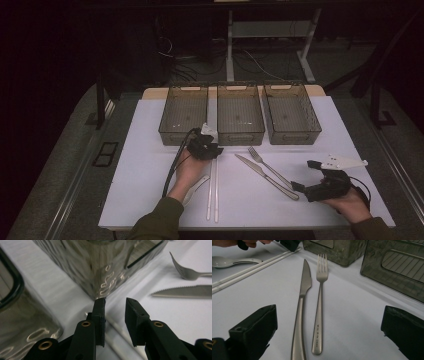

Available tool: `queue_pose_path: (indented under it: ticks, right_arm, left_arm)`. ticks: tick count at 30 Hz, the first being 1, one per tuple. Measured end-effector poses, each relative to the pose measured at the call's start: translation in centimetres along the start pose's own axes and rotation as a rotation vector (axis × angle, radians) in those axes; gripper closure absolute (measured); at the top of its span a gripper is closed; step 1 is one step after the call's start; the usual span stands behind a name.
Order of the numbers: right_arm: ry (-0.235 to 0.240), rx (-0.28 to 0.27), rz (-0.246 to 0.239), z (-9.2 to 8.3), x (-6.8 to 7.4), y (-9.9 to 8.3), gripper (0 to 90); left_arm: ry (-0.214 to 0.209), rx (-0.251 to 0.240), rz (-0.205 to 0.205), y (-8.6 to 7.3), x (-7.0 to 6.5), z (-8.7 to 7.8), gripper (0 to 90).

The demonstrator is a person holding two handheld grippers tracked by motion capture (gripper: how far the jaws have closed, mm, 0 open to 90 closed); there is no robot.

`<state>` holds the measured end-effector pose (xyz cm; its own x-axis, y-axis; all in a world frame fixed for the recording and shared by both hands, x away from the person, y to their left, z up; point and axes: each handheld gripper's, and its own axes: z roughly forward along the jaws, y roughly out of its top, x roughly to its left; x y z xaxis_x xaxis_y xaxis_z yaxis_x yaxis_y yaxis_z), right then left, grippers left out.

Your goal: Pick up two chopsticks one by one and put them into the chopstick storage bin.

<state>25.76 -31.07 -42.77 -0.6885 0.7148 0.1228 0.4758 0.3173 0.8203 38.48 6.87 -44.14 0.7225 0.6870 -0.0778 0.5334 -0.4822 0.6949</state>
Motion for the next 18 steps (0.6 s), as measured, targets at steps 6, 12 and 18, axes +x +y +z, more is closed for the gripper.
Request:
queue_pose_path:
  ticks: [6,12,18]
  right_arm:
    - [0.001,0.000,0.004,-0.01,-0.01,0.00,0.5]
    - [0.002,0.001,0.003,0.00,-0.03,0.01,0.5]
    - [0.003,0.002,0.004,0.02,-0.01,0.01,0.5]
  left_arm:
    - [0.020,0.011,-0.009,0.05,0.32,0.50,68.9]
    - [0.023,0.007,-0.020,0.02,0.65,0.66,68.7]
    - [0.023,0.010,-0.015,-0.04,0.66,0.68,71.6]
